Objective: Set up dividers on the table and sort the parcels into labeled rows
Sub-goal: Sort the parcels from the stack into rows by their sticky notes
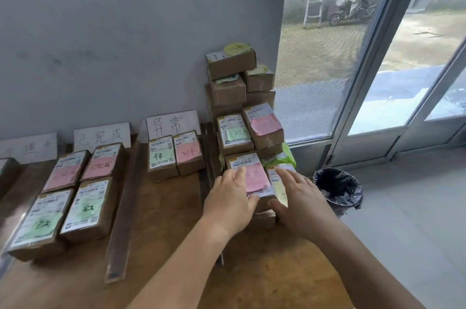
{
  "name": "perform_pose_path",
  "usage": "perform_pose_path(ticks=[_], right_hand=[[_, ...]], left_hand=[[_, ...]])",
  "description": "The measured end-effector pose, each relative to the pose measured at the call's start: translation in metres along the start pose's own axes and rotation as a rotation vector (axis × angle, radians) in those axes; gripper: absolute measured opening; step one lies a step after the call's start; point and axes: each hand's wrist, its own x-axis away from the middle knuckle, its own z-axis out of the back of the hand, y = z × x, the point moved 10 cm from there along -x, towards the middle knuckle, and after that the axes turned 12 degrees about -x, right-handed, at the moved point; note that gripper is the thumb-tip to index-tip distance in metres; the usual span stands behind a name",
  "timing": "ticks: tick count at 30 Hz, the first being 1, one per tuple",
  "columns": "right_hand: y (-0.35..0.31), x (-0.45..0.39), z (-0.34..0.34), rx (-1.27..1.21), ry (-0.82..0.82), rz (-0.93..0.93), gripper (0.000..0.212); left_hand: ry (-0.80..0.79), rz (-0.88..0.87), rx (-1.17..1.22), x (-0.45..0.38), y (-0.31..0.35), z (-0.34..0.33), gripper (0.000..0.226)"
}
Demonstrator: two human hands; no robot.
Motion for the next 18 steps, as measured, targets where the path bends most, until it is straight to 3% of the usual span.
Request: perform_pose_path(ticks=[8,12,18], right_hand=[[0.021,-0.029,-0.036,-0.194,-0.086,-0.075,0.062],[0.026,-0.041,-0.056,-0.26,-0.09,-0.134,0.033],[0.029,-0.038,-0.042,-0.288,0.013,-0.148,0.033]], left_hand=[[-0.15,0.199,0.104,-0.019,-0.013,-0.037,0.069],[-0.144,0.23,0.172,-0.024,-0.014,-0.043,0.07],[-0.08,0.273,0.343,-0.02,-0.018,-0.038,0.064]])
